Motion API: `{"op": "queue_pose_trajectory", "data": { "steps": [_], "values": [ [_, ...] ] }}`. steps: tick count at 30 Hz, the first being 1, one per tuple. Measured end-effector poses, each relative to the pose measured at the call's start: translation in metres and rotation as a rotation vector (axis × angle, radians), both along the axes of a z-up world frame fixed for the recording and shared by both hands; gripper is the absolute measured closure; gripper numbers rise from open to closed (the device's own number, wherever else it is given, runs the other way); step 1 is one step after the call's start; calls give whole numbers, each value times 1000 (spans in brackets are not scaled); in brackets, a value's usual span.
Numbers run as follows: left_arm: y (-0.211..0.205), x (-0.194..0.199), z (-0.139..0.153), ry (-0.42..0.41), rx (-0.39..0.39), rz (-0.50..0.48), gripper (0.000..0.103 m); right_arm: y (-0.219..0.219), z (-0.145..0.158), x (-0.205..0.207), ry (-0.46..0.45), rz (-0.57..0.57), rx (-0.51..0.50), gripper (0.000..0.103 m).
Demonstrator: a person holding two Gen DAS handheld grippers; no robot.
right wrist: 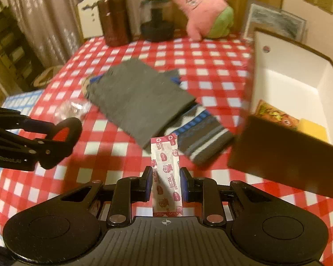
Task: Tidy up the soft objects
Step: 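Carry the earmuff pad and bandage strip over the brown box with both tools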
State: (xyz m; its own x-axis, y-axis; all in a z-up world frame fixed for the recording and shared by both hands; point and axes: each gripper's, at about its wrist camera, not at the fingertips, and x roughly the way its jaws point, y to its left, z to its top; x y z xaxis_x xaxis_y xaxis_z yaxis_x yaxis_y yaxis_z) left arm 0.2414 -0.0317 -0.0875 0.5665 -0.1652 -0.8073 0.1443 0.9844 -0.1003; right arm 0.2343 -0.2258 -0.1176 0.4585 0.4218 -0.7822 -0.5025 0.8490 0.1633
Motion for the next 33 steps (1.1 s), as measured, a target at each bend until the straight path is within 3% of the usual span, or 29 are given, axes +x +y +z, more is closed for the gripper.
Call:
{"op": "queue_pose_trajectory", "data": {
  "steps": [18,25,33],
  "values": [
    [-86,71,47,-137,-36,-179,42,-79,61,21,-97,-171,66,77],
    [-130,112,66,-197,-57,-238,42,-120,78,57,-158,-266,77,77],
    [-183,173,72,-196,-90,-275,42,-160,73,115,-162,-351,59,76]
  ]
}}
